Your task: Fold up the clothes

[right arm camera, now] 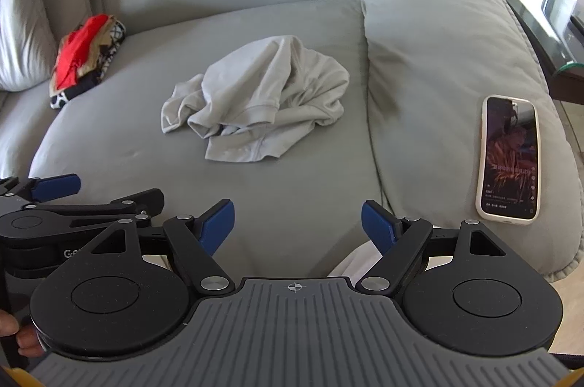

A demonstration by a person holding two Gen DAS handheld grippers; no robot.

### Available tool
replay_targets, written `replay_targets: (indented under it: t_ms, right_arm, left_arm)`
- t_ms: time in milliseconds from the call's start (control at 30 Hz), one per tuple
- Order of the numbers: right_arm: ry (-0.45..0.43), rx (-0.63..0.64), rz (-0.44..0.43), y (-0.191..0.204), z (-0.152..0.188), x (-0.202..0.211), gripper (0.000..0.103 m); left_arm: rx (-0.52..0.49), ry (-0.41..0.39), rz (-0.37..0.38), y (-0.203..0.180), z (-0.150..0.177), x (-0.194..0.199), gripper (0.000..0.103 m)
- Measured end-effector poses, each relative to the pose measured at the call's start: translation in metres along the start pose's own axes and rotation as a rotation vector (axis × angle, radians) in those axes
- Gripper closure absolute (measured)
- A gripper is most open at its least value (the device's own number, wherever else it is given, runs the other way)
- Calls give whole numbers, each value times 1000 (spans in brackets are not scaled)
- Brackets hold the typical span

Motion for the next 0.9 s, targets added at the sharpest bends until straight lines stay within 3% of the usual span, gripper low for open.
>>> replay_targets:
  t_ms: [167, 200, 300, 900]
  right_arm:
    - [1, 0, 1, 0, -1, -2, 21]
    - [0, 1, 1, 0, -1, -2, 21]
    - [0, -1, -2, 1, 1, -3, 21]
    - [13, -12, -10, 1, 2, -3, 21]
  left_arm:
    - [27, 11, 36, 5, -1, 0, 8]
    - [22, 36, 28, 4, -5, -6, 8]
    - [6, 7, 7, -1, -2, -4, 8]
    - [12, 12, 10, 2, 2, -1, 8]
Point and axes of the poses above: each gripper's, at about its wrist camera, not at the fingertips, and x roughly against the way its jaws point, y to its left, z to its underside, the point moved 5 cm from there along -x, roughly the way its jaws point, and after that the axes turned 13 degrees about x, right-handed, at the moved point
